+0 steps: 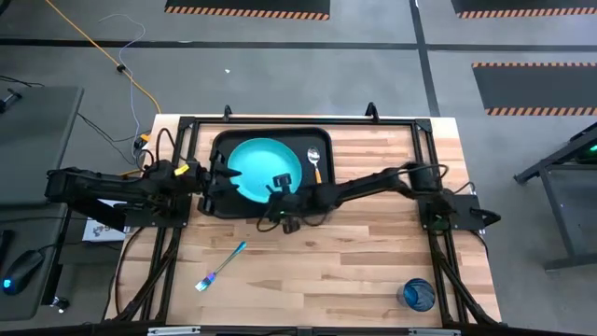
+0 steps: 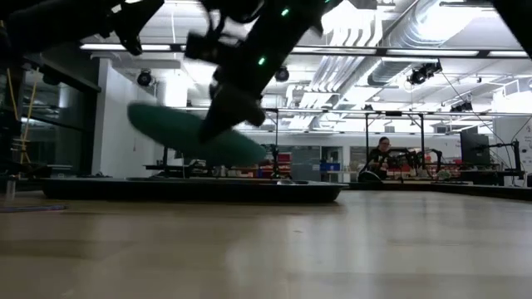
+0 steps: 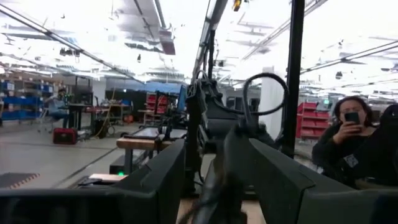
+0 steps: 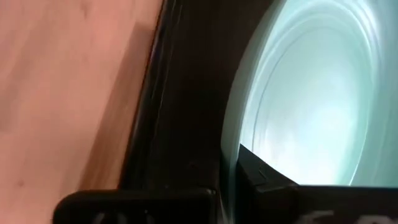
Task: Pick and place plate/cup/fork/spoon on tray
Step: Put the blue plate on the black serving tray to the left of the yellow spoon
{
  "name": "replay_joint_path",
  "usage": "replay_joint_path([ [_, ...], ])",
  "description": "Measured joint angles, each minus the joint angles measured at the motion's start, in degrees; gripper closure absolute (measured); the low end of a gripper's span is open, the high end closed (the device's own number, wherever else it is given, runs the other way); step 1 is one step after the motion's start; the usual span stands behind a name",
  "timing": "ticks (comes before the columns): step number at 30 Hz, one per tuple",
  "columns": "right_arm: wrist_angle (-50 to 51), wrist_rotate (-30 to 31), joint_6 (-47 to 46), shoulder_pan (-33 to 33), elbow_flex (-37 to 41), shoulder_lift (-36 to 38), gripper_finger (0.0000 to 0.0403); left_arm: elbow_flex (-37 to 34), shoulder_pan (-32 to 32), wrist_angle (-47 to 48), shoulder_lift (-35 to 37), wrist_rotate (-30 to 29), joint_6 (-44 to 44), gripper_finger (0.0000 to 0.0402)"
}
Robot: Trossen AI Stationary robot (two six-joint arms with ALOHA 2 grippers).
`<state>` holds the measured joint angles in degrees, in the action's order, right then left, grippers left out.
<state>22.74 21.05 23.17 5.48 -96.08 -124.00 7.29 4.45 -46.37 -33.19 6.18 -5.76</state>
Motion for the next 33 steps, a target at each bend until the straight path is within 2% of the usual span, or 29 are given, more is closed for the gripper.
replay_joint_path([
  [5, 8.2, 0.5, -0.1, -1.4, -6.7, -6.6, 0.0402, 0.0, 0.0, 1.4, 0.0, 0.2, 0.0, 0.024],
  [10, 10.9, 1.6, 0.1, -2.2, -8.4, -10.1, 0.0403, 0.0, 0.0, 1.7, 0.0, 0.2, 0.0, 0.0241],
  [18, 7.8, 0.8, 0.0, -2.2, -8.6, -10.0, 0.04, 0.0, 0.0, 1.8, 0.0, 0.1, 0.0, 0.0241],
  [33, 6.5, 1.0, -0.8, -2.5, -8.7, -10.0, 0.0339, 0.0, 0.0, 2.0, 0.0, 0.1, 0.0, 0.0241],
])
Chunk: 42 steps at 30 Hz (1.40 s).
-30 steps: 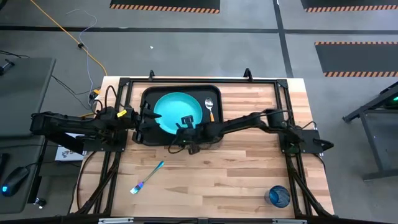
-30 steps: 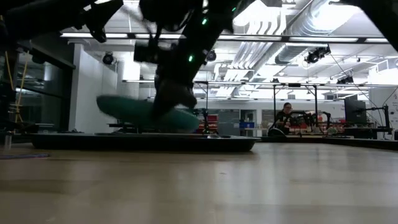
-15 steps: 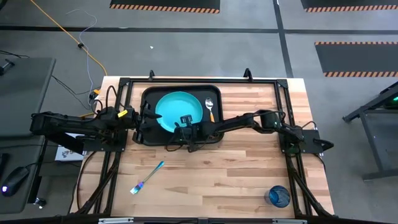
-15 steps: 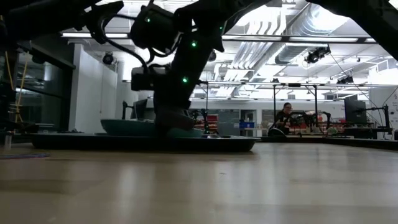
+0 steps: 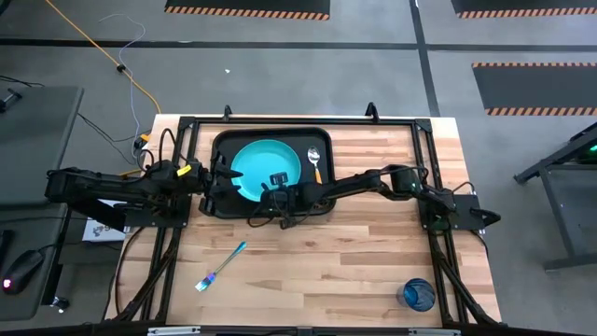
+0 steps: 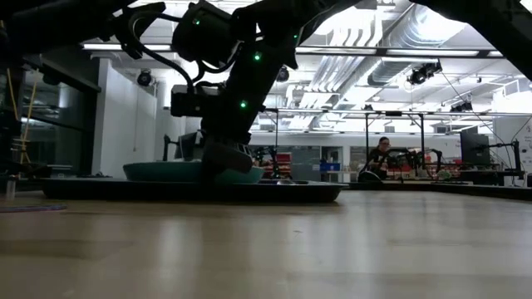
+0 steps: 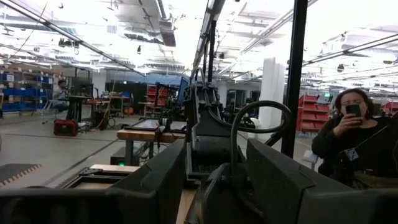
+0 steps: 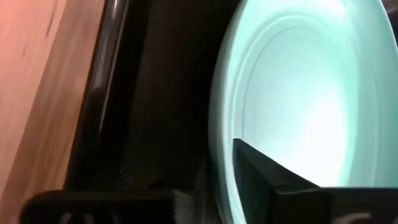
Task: Pick and place plate/cup/fork/spoon on tray
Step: Put the blue plate on the black serving tray to the left of the yellow spoon, then put the blue fork on the black serving tray between the blue plate and yellow spoon
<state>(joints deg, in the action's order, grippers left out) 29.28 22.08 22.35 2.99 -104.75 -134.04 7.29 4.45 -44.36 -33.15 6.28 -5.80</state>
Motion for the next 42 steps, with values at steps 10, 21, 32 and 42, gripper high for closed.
replay_joint_path([
  [10, 6.2, 0.0, -1.9, -0.1, 0.0, 3.0, 0.0231, 0.0, 0.0, 0.2, 0.0, 0.0, 0.0, 0.0241],
  [21, 11.9, -1.2, -13.6, -2.1, 12.3, 18.8, 0.0212, 0.0, 0.0, 1.7, 0.0, 0.0, 0.4, 0.0241],
  [32, -35.2, -0.8, -25.2, -2.3, 55.2, 46.6, 0.0212, 0.0, 0.0, 3.0, 0.0, -1.9, 1.2, 0.0241],
  [42, -51.5, -2.2, -27.5, -2.2, 65.3, 54.3, 0.0212, 0.0, 0.0, 3.5, -0.2, -2.0, 1.2, 0.0241],
])
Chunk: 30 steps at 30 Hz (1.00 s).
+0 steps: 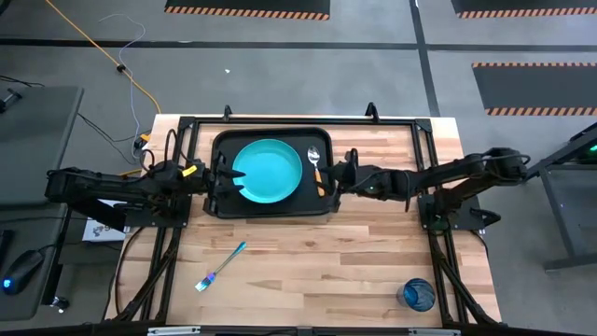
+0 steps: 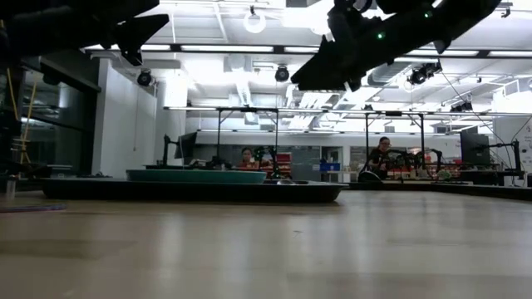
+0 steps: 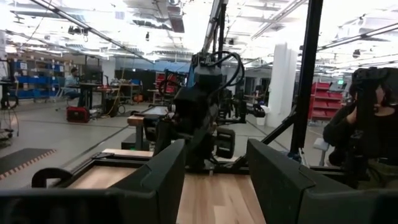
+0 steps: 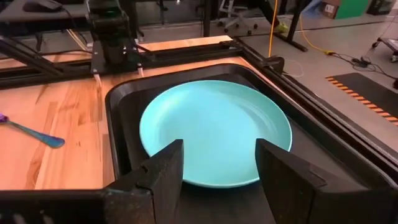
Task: Pick and place plate/cup/fork/spoon on tray
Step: Put the blue fork on the black serving tray between the blue plate and yellow spoon
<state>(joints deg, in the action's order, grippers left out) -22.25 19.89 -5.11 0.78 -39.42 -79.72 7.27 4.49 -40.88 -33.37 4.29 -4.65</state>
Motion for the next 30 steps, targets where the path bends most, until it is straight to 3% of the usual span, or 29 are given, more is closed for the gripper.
replay_joint_path([
  [10, -1.6, -1.5, 1.4, 0.0, -1.0, -0.1, 0.0212, 0.0, 0.0, 0.8, -0.1, 1.5, 0.2, 0.0241],
  [16, -6.6, -0.9, 3.6, 0.0, -1.0, -0.1, 0.0213, 1.1, 0.0, 3.4, -0.1, 3.7, -8.4, 0.0241],
  [18, -9.9, -0.9, 5.2, 0.0, -1.0, -0.1, 0.0213, 5.1, 0.0, 13.7, -0.1, 3.7, -9.9, 0.0241],
  [20, -13.4, -0.9, 7.2, 0.0, -1.0, -0.1, 0.0213, 10.6, -0.6, 30.0, -0.9, 2.3, -9.8, 0.0241],
  [24, -18.7, -0.9, 9.3, 0.0, -1.0, -0.1, 0.0213, 19.3, -4.8, 54.2, -6.6, -5.3, -11.9, 0.0241],
  [30, -20.4, -0.9, 10.1, 0.0, -1.0, -0.1, 0.0213, 20.9, -17.2, 65.4, -17.5, -5.6, -27.8, 0.0241],
])
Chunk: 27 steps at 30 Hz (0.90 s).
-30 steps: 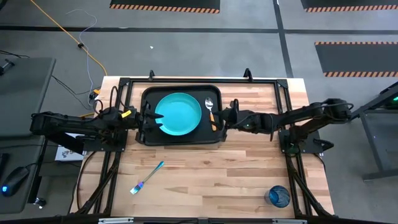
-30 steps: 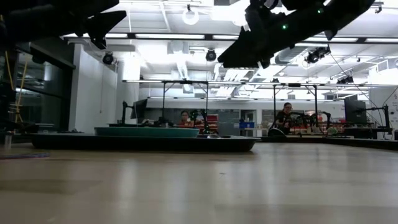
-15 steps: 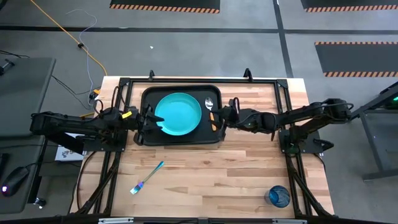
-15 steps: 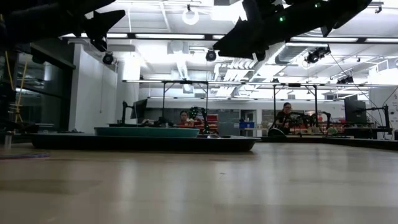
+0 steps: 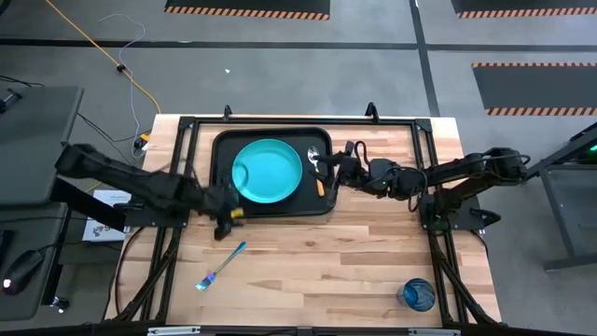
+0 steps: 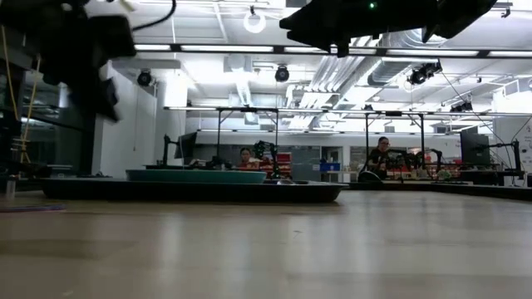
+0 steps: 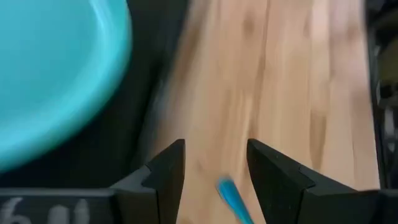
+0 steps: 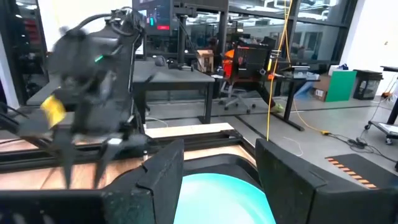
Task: Pick and place plate/cup/fork/spoon on tray
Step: Put the blue fork on the black serving tray between the blue plate and yellow spoon
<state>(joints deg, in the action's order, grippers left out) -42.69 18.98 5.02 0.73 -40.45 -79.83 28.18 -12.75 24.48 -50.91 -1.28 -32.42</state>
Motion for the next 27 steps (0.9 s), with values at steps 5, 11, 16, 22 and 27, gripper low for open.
replay_joint_path([
  [5, 0.0, 0.3, -0.3, 0.0, 0.0, 0.0, 0.0213, 0.0, -12.2, 1.5, -8.8, 0.3, -16.4, 0.0241],
  [11, 0.4, 0.5, -0.5, 0.0, 0.0, 0.0, 0.0213, 1.1, -25.6, 1.0, -16.6, -1.2, -36.0, 0.0241],
  [16, 0.4, 0.5, 0.2, 0.0, 0.0, 0.0, 0.0213, 5.6, -31.6, 1.8, -22.4, -6.1, -42.2, 0.0241],
  [22, 0.5, 0.5, 0.4, 0.0, 0.0, 0.0, 0.0213, 11.9, -33.2, 6.6, -31.6, -6.9, -42.4, 0.0241],
  [27, 0.6, 0.5, 0.4, 0.0, 0.0, 0.0, 0.0213, 14.9, -33.2, 12.0, -38.0, -6.3, -41.5, 0.0241],
])
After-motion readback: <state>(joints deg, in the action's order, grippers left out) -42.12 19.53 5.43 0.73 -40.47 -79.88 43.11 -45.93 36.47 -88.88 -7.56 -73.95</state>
